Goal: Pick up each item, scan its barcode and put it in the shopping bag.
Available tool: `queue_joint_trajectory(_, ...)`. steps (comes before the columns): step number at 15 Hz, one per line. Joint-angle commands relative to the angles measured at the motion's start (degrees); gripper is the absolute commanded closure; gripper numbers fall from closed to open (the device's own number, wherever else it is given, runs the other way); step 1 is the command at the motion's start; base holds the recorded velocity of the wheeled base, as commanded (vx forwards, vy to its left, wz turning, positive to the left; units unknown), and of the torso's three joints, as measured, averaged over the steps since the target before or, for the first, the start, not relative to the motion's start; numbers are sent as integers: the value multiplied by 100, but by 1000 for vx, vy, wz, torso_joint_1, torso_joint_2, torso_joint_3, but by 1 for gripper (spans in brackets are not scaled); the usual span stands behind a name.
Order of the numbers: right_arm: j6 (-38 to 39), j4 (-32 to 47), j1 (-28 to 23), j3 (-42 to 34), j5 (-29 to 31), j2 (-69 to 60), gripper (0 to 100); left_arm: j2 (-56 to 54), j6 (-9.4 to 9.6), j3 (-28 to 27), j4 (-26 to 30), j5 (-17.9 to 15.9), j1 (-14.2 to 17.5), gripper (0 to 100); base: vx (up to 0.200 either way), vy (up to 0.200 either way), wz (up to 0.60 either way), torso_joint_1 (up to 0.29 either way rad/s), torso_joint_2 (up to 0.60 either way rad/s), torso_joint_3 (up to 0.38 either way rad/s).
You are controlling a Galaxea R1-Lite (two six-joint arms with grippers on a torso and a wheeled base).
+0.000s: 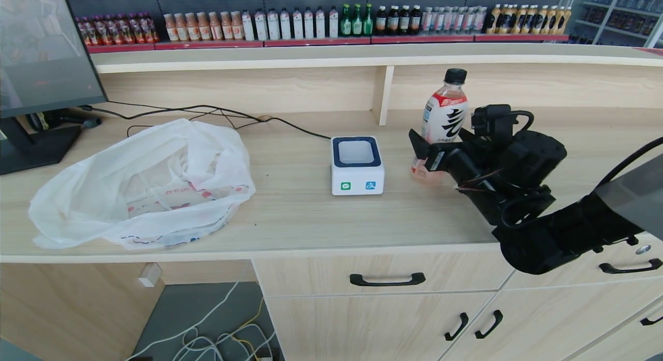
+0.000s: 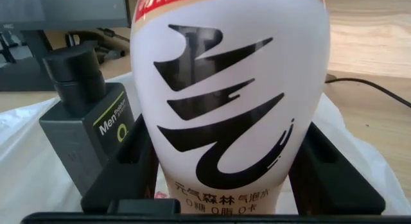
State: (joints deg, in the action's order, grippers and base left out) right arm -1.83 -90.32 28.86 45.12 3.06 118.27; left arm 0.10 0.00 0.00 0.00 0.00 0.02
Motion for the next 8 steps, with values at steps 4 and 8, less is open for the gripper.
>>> queue_joint_trajectory(4, -11, 32, 24, -21, 2, 258, 100, -1, 0, 0, 0, 0, -2, 0, 0, 0, 0, 0, 0, 0)
queue_joint_trajectory(8, -11, 32, 59, -91, 2, 222, 100, -1, 0, 0, 0, 0, 6, 0, 0, 0, 0, 0, 0, 0)
